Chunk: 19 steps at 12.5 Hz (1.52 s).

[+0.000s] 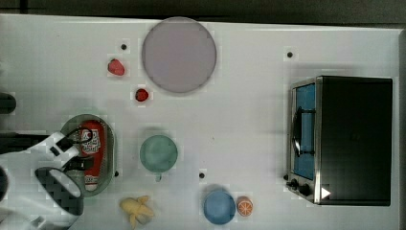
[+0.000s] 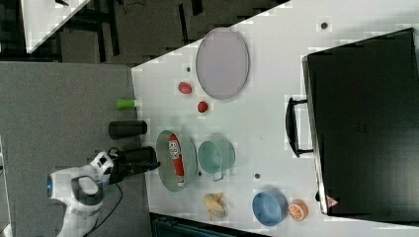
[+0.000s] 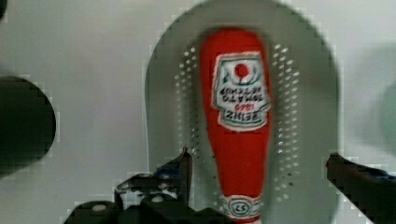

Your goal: Pick ketchup from strainer and place it on the table

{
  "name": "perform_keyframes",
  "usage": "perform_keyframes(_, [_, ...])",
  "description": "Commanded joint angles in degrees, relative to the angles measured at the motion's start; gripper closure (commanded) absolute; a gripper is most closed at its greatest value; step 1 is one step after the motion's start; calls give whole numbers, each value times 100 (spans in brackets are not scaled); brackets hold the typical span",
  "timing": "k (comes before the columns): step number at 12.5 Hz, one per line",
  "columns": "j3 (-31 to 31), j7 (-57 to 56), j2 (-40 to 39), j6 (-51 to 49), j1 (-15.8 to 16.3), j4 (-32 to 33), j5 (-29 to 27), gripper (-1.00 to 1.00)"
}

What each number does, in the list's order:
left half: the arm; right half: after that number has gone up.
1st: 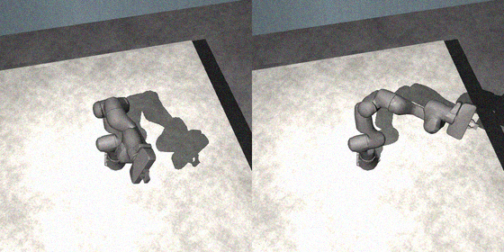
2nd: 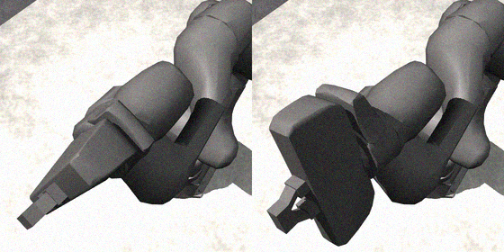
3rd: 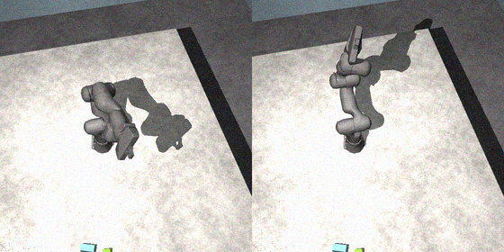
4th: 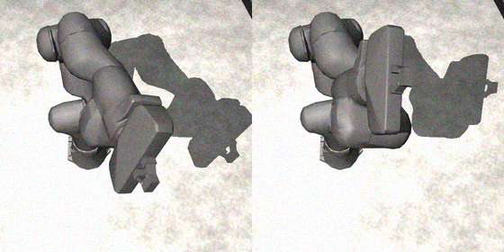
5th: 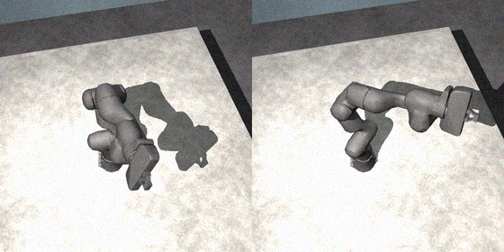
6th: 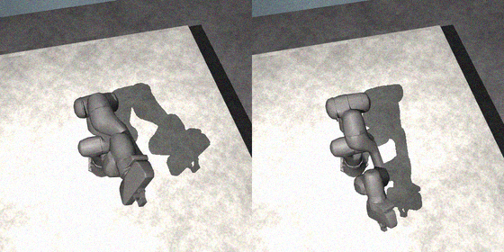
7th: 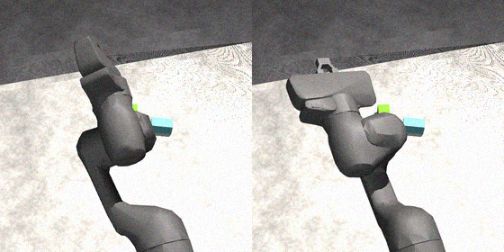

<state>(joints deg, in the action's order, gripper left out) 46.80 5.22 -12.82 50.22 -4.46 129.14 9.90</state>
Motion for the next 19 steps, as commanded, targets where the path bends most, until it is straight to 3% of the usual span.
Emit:
perform_keyframes(1, [-69,394,-398,428,-102,-42,310,-100])
perform_keyframes(7, [-357,1035,-1585,1324,-4,-101,1287,-100])
perform_keyframes(11, [-708,1378,-2099,1338,241,-430,1861,-100])
perform_keyframes(12, [-788,1409,-2218,1331,317,-520,1868,-91])
perform_keyframes(15, [-904,1409,-2383,1386,489,-671,1872,-19])
perform_keyframes(19, [-869,1420,-2147,1167,487,-635,1855,-16])
